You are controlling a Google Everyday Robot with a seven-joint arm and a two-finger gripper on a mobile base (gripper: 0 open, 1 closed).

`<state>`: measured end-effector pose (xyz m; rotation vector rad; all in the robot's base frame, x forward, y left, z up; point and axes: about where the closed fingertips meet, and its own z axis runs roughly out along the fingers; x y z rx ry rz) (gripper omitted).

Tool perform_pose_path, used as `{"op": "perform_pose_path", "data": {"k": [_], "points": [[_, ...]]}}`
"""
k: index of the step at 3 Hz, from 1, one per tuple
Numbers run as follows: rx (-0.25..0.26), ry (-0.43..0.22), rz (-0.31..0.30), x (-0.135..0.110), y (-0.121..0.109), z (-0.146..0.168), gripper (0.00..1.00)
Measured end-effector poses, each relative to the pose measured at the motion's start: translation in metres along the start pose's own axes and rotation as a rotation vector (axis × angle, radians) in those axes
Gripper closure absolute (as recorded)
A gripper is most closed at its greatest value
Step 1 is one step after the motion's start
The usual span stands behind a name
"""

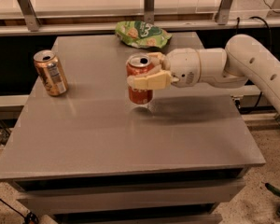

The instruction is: Place coke can upright

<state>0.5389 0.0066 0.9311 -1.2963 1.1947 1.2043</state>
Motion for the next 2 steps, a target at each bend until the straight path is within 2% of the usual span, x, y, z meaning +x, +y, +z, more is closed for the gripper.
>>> {"op": "perform_pose_path", "data": {"k": [1, 2], "points": [[-0.007, -0.024, 0.01, 0.0086, -0.001, -0.0023, 0.82], [-0.021, -0.004, 0.002, 0.0153, -0.0012, -0.0054, 0.59]]}}
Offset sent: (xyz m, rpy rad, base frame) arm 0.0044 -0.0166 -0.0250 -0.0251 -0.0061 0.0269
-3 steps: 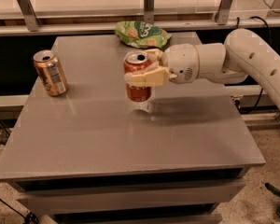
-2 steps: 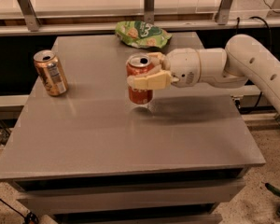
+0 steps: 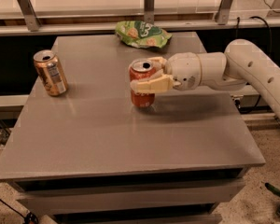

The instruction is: Place coke can upright

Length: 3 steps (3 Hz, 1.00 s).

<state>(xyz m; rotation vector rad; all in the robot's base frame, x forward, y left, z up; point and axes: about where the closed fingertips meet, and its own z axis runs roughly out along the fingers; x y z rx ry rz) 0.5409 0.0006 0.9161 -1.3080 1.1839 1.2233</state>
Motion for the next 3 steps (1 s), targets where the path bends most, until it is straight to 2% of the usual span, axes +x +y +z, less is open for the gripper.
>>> {"op": "perform_pose_path", "data": {"k": [1, 2, 3], "points": [[-0.013, 0.024, -0.013, 0.006, 0.0, -0.004, 0.35], [-0.021, 0.021, -0.028, 0.015, 0.001, -0.007, 0.12], [-0.025, 0.028, -0.035, 0.022, 0.002, -0.01, 0.0]]}}
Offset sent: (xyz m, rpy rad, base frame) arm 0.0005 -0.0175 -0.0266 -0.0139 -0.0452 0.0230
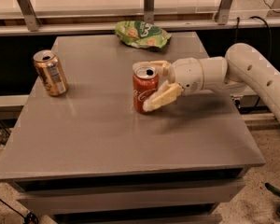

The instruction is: Place coke can upright

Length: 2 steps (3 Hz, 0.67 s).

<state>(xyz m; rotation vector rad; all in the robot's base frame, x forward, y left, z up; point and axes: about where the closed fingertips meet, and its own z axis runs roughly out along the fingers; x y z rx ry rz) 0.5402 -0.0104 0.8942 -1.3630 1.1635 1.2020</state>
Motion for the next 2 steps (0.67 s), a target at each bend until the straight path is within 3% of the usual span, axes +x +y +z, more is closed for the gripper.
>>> {"op": "perform_pose_path", "data": {"k": [1, 2], "points": [[-0.002, 0.047, -0.003, 0.0019, -0.0005, -0.002, 0.0], [-0.011, 0.194, -0.045, -0.0035, -0.001, -0.0054, 0.0]]}}
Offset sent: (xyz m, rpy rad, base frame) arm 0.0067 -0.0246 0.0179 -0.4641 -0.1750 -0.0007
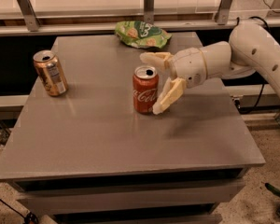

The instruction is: Place coke can upright

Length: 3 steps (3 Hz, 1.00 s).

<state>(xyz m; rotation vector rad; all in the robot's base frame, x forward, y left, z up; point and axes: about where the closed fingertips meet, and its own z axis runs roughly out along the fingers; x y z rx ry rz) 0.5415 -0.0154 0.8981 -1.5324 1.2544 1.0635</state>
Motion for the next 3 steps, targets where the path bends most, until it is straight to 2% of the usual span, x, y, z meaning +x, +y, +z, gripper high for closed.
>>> {"op": "perform_pose_path", "data": {"k": [1, 2, 3], "points": [[0.038, 0.111, -0.058, -0.013, -0.002, -0.014, 0.0], [0.07, 0.153, -0.091, -0.026, -0.005, -0.021, 0.0], [0.069, 0.153, -0.092, -0.026, -0.005, -0.021, 0.0]]}}
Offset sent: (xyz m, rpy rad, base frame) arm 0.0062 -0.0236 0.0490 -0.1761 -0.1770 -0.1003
